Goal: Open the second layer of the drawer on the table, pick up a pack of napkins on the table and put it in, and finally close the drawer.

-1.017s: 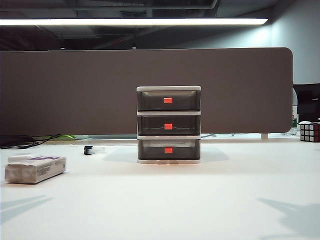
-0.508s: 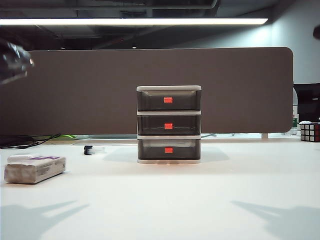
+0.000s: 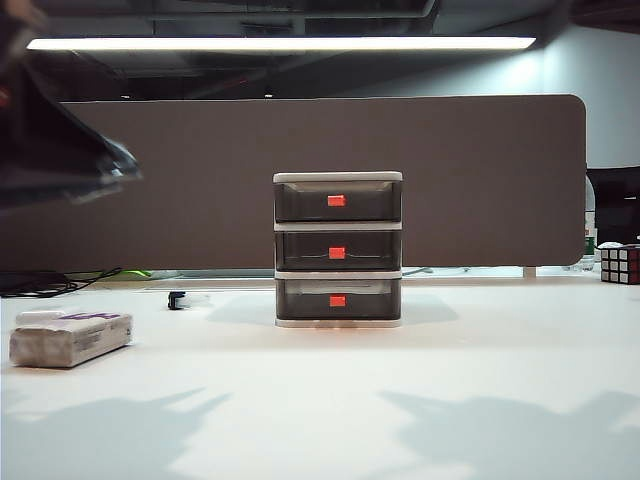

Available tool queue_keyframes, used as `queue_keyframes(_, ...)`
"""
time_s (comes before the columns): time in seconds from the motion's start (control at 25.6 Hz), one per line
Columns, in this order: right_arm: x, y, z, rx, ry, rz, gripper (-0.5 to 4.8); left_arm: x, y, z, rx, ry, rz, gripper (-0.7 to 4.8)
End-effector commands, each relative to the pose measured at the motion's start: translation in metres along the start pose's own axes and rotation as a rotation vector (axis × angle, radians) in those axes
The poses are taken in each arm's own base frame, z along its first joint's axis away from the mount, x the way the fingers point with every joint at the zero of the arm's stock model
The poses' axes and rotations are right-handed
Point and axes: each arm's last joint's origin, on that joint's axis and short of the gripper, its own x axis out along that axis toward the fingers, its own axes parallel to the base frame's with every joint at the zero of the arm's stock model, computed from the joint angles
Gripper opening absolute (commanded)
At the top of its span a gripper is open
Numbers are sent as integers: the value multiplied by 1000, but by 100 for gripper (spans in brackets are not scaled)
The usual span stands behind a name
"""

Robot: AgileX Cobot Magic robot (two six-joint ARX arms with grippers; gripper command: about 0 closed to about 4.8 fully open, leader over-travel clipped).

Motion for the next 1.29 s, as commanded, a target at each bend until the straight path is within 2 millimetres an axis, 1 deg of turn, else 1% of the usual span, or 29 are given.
queue_keyframes(0.04,14,-2,11,-33,13,6,-5,18,-7,7,15,-19,9,90)
queue_keyframes(0.2,34,-7,13,-14,71,14,-5,43,-15,7,21,3,5,90)
queue_keyframes(0.27,51,-13,13,10,125,50,-5,67,-25,8,21,28,-66,89)
queue_keyframes(0.35,63,-16,13,22,164,88,-5,80,-30,10,22,31,-76,89)
queue_keyframes(0.43,69,-18,12,11,179,101,-5,85,-32,13,20,24,-68,89)
queue_keyframes(0.55,78,-21,15,12,183,106,-5,94,-33,18,-13,1,-22,89)
queue_keyframes(0.59,81,-22,16,10,181,105,-5,99,-34,19,1,-6,4,89)
queue_keyframes(0.66,87,-24,19,-3,171,107,-5,108,-37,17,18,10,27,89)
queue_keyframes(0.82,102,-29,25,-19,173,108,-5,134,-42,10,44,30,127,93)
queue_keyframes(0.86,107,-31,27,-17,178,106,-5,140,-45,7,52,33,148,100)
queue_keyframes(0.9,114,-34,28,-28,188,105,-5,150,-49,4,67,34,201,152)
queue_keyframes(0.94,119,-36,29,-36,192,105,-5,154,-50,1,79,31,243,195)
queue_keyframes(0.98,126,-38,30,-35,201,105,-5,162,-53,-2,88,32,266,257)
queue_keyframes(1.02,131,-40,29,-37,208,104,-5,166,-54,-3,88,33,266,282)
queue_keyframes(1.06,134,-42,29,-44,214,100,-5,170,-55,-3,88,34,267,299)
queue_keyframes(1.09,137,-44,28,-50,219,92,-5,174,-56,-4,88,34,268,304)
queue_keyframes(1.17,143,-46,27,-60,228,90,-5,181,-58,-6,88,28,286,304)
queue_keyframes(1.25,153,-51,27,-70,242,82,-5,194,-61,-7,87,16,319,304)
queue_keyframes(1.29,155,-52,28,-79,240,82,-5,196,-61,-7,87,11,333,304)
